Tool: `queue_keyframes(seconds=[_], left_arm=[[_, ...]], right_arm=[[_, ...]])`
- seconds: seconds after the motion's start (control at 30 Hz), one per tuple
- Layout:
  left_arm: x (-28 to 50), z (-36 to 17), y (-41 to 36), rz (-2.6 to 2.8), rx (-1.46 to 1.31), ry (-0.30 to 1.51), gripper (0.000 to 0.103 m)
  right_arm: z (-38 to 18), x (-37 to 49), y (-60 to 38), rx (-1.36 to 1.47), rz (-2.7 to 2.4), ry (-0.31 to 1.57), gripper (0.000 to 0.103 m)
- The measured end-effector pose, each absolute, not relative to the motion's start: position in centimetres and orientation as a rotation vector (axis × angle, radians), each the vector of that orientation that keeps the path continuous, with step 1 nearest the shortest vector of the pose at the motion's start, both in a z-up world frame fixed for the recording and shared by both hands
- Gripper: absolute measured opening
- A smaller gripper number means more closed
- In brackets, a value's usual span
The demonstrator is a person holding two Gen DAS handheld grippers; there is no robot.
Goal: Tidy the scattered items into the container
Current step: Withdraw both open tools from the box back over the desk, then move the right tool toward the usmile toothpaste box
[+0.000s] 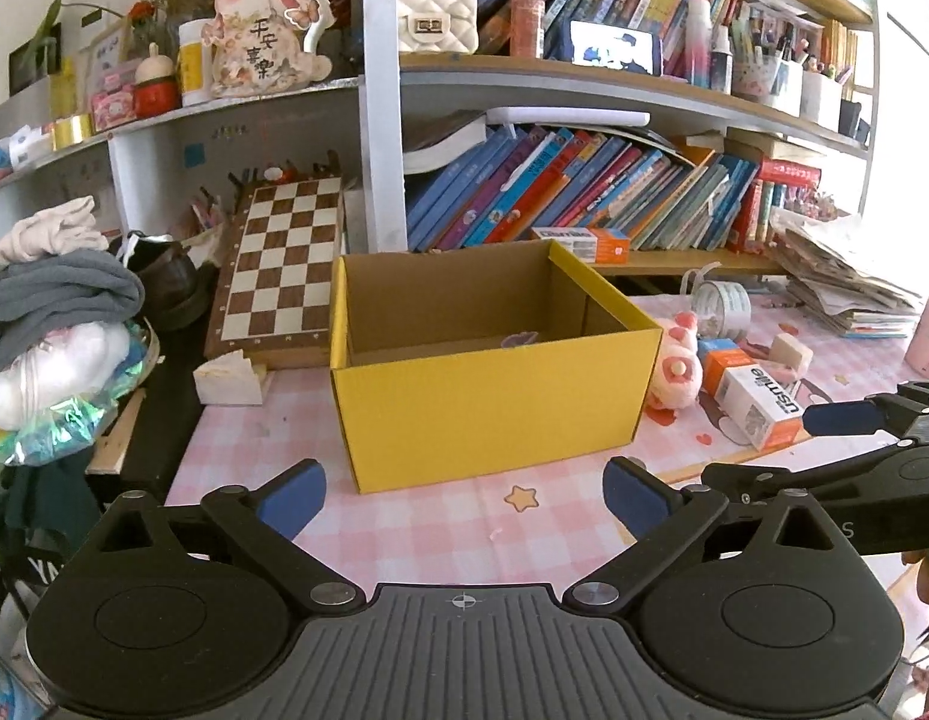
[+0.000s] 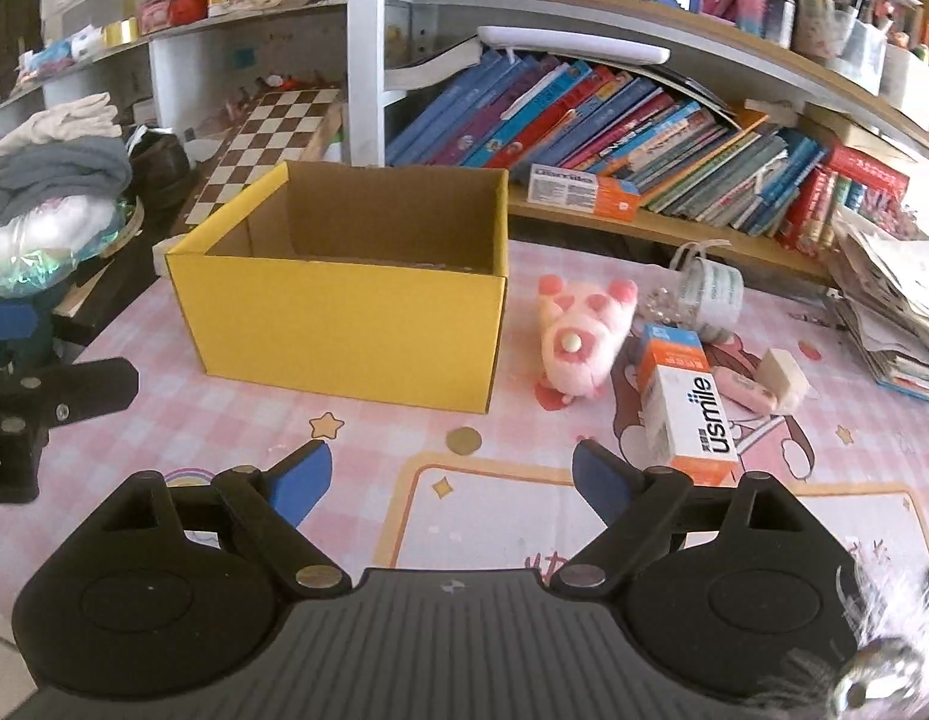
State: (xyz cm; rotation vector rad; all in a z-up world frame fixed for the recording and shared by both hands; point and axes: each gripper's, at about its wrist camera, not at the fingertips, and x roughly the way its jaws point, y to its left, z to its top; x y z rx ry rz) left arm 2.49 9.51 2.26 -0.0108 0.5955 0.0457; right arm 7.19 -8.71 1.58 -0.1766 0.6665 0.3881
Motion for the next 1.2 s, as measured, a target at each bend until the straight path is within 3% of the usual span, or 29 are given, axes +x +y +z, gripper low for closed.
queue_keyframes(seconds=[0.57, 1.2], left_arm=[[0.9, 0.8, 8.9, 0.062, -0.017, 0.62, 0.101], [1.0, 0.4, 8.4, 0.014, -0.027, 0.632, 0.101]], right_arm=[[0.6, 5.1, -9.5, -0.162, 0.32, 0.674, 0.1], [0.3, 4.2, -9.9, -0.17, 0.281, 0.698, 0.102]])
